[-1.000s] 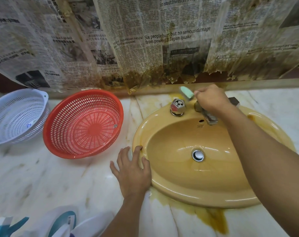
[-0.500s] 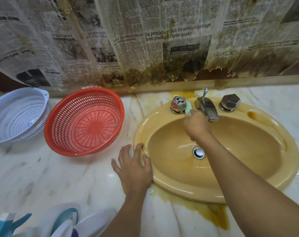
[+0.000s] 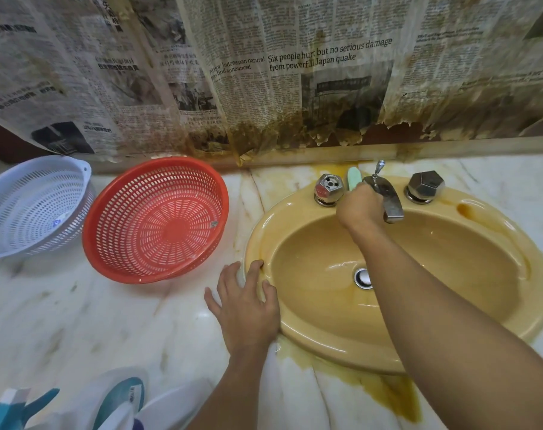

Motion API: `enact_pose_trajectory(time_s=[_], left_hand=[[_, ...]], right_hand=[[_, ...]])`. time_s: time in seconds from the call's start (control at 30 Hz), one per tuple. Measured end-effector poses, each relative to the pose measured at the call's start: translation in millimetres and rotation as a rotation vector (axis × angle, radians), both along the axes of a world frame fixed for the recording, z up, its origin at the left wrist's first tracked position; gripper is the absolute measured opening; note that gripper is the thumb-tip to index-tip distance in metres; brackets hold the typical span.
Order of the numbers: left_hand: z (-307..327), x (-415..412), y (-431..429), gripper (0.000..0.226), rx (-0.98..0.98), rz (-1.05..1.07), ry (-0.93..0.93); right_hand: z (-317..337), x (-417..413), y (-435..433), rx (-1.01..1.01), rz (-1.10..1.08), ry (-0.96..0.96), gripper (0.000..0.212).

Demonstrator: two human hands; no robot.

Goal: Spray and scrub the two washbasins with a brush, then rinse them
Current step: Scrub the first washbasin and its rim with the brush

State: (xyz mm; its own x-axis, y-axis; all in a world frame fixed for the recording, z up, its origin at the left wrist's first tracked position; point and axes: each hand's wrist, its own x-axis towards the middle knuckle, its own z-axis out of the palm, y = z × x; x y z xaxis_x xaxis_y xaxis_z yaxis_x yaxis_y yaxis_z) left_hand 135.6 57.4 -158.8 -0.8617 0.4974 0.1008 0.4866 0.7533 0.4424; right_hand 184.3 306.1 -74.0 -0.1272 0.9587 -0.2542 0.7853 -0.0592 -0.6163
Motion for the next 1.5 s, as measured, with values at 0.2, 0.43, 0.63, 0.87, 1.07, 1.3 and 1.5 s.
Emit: enact_pose_trajectory(time_s=[0.2, 0.43, 0.63, 0.87, 1.07, 1.3, 1.5], left_hand=[[-1, -1, 0, 0.041, 0.002, 0.001, 0.011], [-1, -1, 0, 0.042, -0.004, -0.002, 0.018], [1, -2, 0, 0.042, -0.007, -0.001, 0.000], [2, -1, -1, 0.061, 0.021, 0.021, -0.029], [8, 5, -7, 0.065, 0.289, 0.149, -0.145], [-7, 20, -35, 0.057, 0.285, 0.037, -0.176], [-14, 33, -52, 0.049, 0.118, -0.044, -0.159]], right_hand=[[-14, 19, -37, 0.027, 0.026, -0.033, 0.034], [-4, 1, -5, -0.014, 0.027, 0.012, 0.034], [-15, 33, -57, 0.000, 0.044, 0.124, 0.039], [-5, 32, -81, -0.023, 0.236, 0.041, 0.035], [-5, 9, -49, 0.041, 0.408, -0.013, 0.034], [-5, 15, -76, 0.026, 0.813, -0.035, 0.036], [-8, 22, -27, 0.073, 0.623, -0.066, 0.035]])
